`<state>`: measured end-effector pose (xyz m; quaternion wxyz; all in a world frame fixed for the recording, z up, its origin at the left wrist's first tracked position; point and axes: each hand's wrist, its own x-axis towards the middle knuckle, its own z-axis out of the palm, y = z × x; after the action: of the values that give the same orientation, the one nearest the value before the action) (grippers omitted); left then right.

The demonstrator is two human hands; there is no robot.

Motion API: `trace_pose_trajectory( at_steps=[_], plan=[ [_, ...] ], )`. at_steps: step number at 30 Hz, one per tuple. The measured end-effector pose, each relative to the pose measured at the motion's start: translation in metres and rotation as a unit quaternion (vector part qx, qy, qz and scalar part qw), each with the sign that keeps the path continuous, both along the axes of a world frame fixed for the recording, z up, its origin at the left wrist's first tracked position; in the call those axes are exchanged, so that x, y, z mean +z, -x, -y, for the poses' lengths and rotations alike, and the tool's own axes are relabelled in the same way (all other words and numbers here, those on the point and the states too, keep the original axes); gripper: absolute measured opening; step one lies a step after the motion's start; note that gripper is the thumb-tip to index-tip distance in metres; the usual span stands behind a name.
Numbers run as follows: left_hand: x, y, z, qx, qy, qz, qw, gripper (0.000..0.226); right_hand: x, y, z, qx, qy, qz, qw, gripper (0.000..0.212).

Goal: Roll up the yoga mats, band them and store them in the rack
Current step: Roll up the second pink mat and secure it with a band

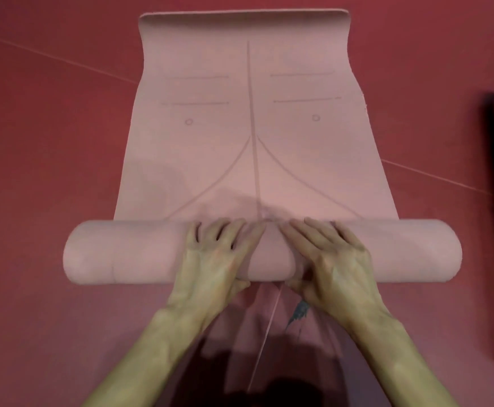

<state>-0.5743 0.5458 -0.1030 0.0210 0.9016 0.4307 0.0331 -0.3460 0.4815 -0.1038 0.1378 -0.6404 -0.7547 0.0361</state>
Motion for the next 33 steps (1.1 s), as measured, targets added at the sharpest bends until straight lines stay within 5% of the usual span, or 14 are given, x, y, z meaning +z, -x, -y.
trace_pose_trajectory(
  at_steps=[8,14,25,33],
  plan=[
    [-0.009,0.019,0.039,-0.036,0.04,-0.005,0.999,0.111,-0.008,0.01,0.044,0.013,0.044,-0.002,0.999,0.088],
    [-0.004,0.011,0.04,-0.003,0.059,-0.033,0.998,0.118,-0.003,0.011,0.04,0.017,0.066,0.019,0.997,0.107],
    [-0.005,0.021,0.084,-0.017,0.057,-0.029,0.998,0.115,-0.002,0.014,0.083,0.031,0.07,0.025,0.997,0.104],
    [-0.002,0.009,0.094,0.002,0.03,0.042,0.999,0.072,-0.005,0.016,0.073,0.015,0.07,0.004,0.997,0.08]
  ],
)
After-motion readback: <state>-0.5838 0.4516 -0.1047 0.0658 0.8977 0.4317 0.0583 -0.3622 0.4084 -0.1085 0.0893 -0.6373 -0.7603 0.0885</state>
